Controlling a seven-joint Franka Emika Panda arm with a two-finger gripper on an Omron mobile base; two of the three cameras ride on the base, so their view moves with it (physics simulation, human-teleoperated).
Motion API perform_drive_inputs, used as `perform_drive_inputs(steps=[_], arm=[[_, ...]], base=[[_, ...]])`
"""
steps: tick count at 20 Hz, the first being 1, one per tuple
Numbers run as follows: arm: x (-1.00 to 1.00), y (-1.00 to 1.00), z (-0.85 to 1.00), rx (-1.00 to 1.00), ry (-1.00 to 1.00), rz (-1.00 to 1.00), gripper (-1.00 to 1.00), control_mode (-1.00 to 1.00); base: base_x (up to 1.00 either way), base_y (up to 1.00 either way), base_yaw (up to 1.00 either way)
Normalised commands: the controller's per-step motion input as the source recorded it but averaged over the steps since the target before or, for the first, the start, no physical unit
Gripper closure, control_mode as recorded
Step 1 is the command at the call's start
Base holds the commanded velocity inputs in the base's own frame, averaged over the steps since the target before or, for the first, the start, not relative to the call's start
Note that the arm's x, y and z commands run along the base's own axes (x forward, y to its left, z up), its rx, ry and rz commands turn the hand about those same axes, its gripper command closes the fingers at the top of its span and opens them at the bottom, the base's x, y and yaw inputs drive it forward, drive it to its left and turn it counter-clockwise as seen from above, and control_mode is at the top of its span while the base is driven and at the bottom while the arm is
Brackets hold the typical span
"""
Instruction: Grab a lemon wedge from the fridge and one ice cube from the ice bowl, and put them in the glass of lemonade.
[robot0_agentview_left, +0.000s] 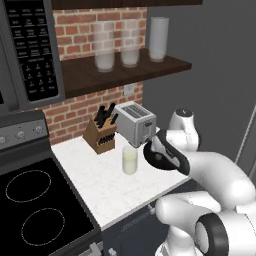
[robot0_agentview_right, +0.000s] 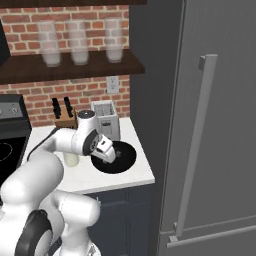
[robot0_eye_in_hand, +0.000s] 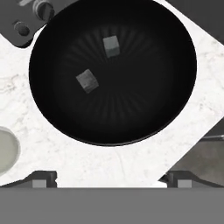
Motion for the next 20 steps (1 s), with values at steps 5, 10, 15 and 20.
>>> perform_drive_inputs(steps=[5,10,15,20], arm=[[0.22,0.0,-0.34,0.0,0.04,0.0,-1.0,-1.0],[0.14,0.03,-0.27,0.0,0.02,0.0,-1.0,-1.0],[0.21,0.0,-0.08,0.0,0.0,0.0,-1.0,-1.0],[0.19,0.0,-0.1,0.0,0.0,0.0,-1.0,-1.0]], base=[[0.0,0.0,0.0],[0.0,0.0,0.0],[0.0,0.0,0.0],[0.0,0.0,0.0]])
